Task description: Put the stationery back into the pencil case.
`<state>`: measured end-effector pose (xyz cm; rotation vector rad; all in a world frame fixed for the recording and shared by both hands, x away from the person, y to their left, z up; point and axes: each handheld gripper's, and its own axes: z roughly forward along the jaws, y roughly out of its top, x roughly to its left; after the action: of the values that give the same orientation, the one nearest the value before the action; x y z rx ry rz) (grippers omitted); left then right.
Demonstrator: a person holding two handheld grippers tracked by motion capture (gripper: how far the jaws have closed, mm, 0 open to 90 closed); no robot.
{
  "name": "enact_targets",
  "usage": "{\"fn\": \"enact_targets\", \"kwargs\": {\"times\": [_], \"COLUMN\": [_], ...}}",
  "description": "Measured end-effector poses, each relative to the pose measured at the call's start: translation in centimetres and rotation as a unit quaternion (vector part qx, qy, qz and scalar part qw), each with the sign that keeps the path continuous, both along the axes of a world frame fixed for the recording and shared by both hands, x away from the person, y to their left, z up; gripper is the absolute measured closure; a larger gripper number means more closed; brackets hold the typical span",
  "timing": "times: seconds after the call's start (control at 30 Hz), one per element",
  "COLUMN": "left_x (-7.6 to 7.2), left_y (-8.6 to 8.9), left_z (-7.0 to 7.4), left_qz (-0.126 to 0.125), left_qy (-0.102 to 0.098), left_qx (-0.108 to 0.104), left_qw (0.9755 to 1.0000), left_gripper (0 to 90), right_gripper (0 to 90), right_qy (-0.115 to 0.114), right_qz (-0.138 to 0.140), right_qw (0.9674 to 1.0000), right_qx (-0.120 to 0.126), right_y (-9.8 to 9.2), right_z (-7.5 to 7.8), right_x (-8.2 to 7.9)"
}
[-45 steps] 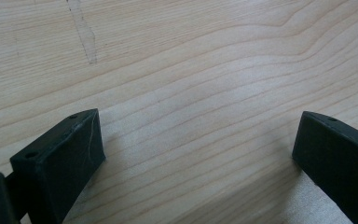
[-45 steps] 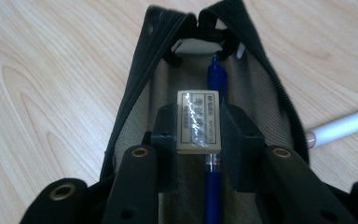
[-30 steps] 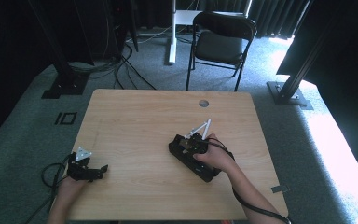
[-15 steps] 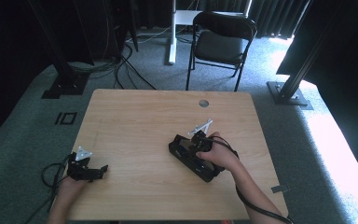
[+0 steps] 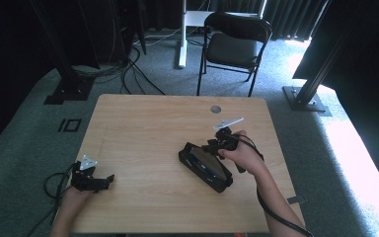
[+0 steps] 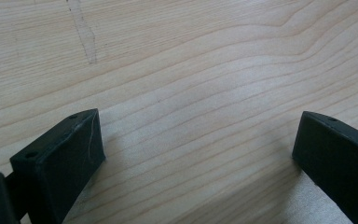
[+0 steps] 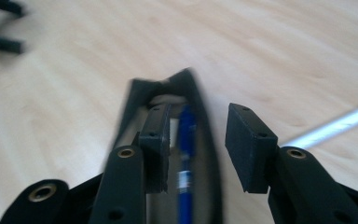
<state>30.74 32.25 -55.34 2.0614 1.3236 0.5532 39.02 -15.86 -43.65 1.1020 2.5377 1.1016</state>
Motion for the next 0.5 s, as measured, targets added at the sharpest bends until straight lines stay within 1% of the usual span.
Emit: {"fn": "enact_targets", "kwargs": {"times": [0.03, 0.1, 0.13, 0.2, 0.3, 0.37, 0.4, 0.47, 0.5], "left_x": [0.0, 0.0, 0.0, 0.0, 0.0, 0.0, 0.0, 0.0, 0.0], "left_y": [0.0, 0.0, 0.0, 0.0, 0.0, 0.0, 0.0, 0.0, 0.0], "left_z": [0.0, 0.0, 0.0, 0.0, 0.0, 0.0, 0.0, 0.0, 0.0], "left_qz": [0.0, 0.0, 0.0, 0.0, 0.0, 0.0, 0.0, 0.0, 0.0], "left_qy": [0.0, 0.0, 0.0, 0.0, 0.0, 0.0, 0.0, 0.0, 0.0], "left_qx": [0.0, 0.0, 0.0, 0.0, 0.0, 0.0, 0.0, 0.0, 0.0], "left_qw": [1.0, 1.0, 1.0, 1.0, 1.0, 1.0, 1.0, 1.0, 1.0], "left_gripper": [2.1, 2.1, 2.1, 2.1, 2.1, 2.1, 2.1, 2.1, 2.1], "right_gripper": [60.6, 60.7, 60.8, 60.5, 60.5, 60.3, 59.8, 59.2, 59.1], "right_qy": [-0.004, -0.007, -0.008, -0.011, -0.018, -0.026, -0.022, -0.021, -0.019], "right_qz": [-0.011, -0.025, -0.037, -0.05, -0.076, -0.1, -0.115, -0.133, -0.147], "right_qw": [0.9999, 0.9997, 0.9993, 0.9987, 0.9969, 0.9945, 0.9931, 0.9908, 0.9889], "right_qx": [-0.001, -0.002, 0.001, -0.002, -0.009, -0.016, -0.008, -0.011, -0.007], "right_y": [-0.3, -0.6, -0.9, -1.1, -1.4, -1.6, -1.8, -2.0, -2.2], "right_z": [0.0, -0.1, -0.2, -0.4, -1.0, -1.4, -1.7, -2.1, -2.4], "right_x": [0.3, 0.7, 1.0, 1.4, 2.1, 2.7, 3.0, 3.5, 3.9]}}
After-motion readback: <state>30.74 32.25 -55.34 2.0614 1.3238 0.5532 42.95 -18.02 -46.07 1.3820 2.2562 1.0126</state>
